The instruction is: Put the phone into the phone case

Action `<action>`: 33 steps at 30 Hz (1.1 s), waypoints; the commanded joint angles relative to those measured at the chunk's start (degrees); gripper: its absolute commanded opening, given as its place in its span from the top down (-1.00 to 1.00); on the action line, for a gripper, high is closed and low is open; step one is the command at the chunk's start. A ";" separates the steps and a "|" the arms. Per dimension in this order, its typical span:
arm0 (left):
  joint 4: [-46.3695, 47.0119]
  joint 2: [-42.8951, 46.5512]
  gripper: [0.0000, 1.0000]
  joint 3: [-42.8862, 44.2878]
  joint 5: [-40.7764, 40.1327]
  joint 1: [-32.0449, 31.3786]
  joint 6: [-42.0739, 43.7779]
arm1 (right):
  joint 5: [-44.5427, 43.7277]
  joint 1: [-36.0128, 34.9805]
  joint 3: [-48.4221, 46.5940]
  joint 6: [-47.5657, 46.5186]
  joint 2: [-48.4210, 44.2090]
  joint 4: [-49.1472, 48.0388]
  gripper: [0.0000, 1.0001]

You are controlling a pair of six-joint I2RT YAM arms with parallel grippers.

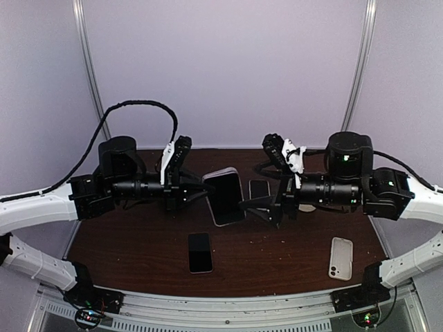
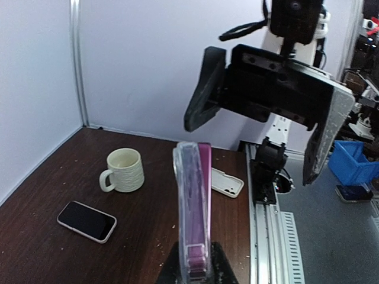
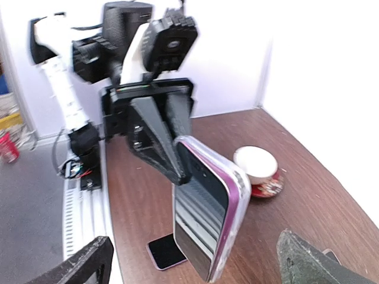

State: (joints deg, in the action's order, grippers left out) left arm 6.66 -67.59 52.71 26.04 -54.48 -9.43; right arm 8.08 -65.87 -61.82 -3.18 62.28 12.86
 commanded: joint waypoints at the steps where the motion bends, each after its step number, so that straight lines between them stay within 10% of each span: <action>1: 2.82 3.01 1.00 1.78 9.79 -0.80 5.09 | 9.11 0.05 -3.25 -4.72 2.41 2.71 -0.84; 11: 1.97 2.55 1.00 2.43 14.44 -1.42 5.82 | 13.99 0.07 -8.11 -5.43 6.82 4.84 -0.09; 16: 1.29 2.17 1.00 2.81 14.91 -1.65 6.28 | 13.51 0.17 -8.83 -4.91 7.78 5.58 1.00; 22: 0.63 2.72 1.00 2.42 14.15 -1.72 7.14 | 12.70 0.39 -7.79 -3.79 6.74 5.47 1.00; 27: 1.33 3.57 1.00 1.76 13.07 -1.76 7.53 | 9.99 0.53 -5.91 -2.62 6.29 8.11 0.12; 33: 2.03 4.15 1.00 1.08 12.29 -1.71 8.02 | 8.40 1.06 0.87 0.79 4.44 5.25 0.12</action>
State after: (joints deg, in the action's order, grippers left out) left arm 2.92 -65.45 52.90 38.63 -55.99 -2.42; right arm 18.20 -65.36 -64.49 -5.50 68.20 18.92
